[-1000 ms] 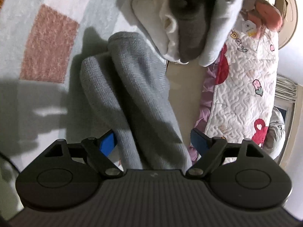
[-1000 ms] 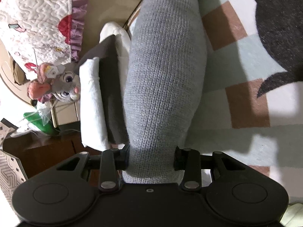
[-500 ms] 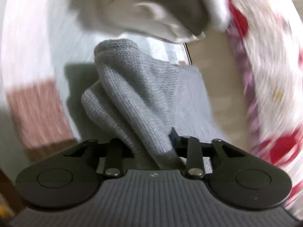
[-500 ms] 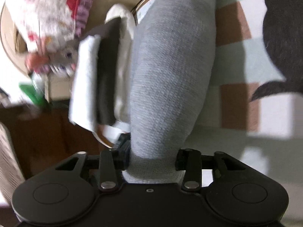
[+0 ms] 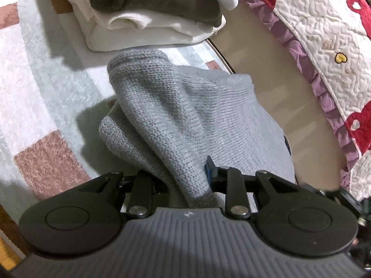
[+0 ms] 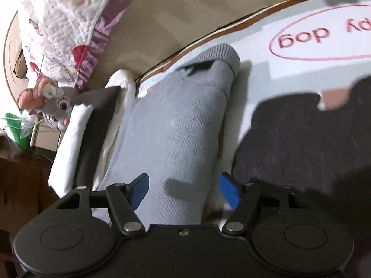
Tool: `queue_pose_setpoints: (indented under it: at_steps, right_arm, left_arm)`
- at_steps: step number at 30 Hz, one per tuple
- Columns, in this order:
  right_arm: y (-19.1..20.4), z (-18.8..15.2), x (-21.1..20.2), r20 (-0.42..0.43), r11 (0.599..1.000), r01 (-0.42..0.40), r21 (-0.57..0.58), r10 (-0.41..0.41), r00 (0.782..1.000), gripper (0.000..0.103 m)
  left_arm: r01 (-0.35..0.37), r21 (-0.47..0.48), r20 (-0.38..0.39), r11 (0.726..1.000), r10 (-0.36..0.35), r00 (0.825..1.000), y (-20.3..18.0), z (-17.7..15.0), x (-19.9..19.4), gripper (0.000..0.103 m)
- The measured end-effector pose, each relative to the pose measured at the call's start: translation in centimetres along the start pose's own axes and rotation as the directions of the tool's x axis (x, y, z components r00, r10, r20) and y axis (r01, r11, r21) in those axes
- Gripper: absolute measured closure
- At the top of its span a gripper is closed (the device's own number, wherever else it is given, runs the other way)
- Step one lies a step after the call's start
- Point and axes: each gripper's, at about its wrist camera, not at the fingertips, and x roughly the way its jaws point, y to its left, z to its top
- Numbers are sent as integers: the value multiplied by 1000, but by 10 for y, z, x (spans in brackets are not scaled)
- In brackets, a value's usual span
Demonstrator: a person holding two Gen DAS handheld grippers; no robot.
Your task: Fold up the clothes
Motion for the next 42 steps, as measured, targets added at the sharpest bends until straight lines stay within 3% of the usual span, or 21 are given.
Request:
queue_pose_setpoints:
  at_steps: [6,11,12,13,14,16,22,28,32,36,40,42]
  right_arm:
    - [-19,14,47,33,995,-76,64,74,997,24]
    - [-10,31,81,78,996,-92,-11,93,993,21]
    - [-3,37,88,93,996,-81,-31,84,992,25]
    - [5,41,93,90,997,-52,-61,57,994,46]
    - [15,44,98,89,995,-24,-97,32,996,60]
    - [41,42,90,107,969,1,-246,26,994,67]
    - [97,23,41,145,908,-10,-419,77,986,69]
    - [152,7,5,166,835,-15,-550,127,978,70]
    - [192,0,-22,165,766,-50,-640,202,965,70]
    - [241,-3,-46,151,686,-95,-721,290,945,70]
    - [304,14,-43,100,607,-129,-784,329,939,70]
    - [338,26,-33,74,571,-152,-807,352,933,70]
  left_arm:
    - [12,-10,-14,1000,-12,1000,4,1,0,79]
    - [13,-3,-19,1000,-14,1000,6,1,0,79]
    - [9,6,-18,1000,-9,1000,6,1,0,79]
    - [5,15,-17,1000,-5,1000,5,0,0,79]
    - [-4,38,-11,999,5,1000,4,0,-1,81]
    - [-41,123,-2,992,41,999,-6,-1,-3,83]
    - [-55,245,57,968,42,997,-27,-2,-19,85]
    - [-35,292,137,956,-6,991,-43,7,-57,85]
    - [-39,322,227,946,-37,973,-55,21,-95,85]
    - [-33,298,353,954,-78,932,-64,46,-140,85]
    - [-79,306,445,949,-69,893,-72,90,-178,85]
    - [-120,309,468,943,-41,883,-74,119,-189,85]
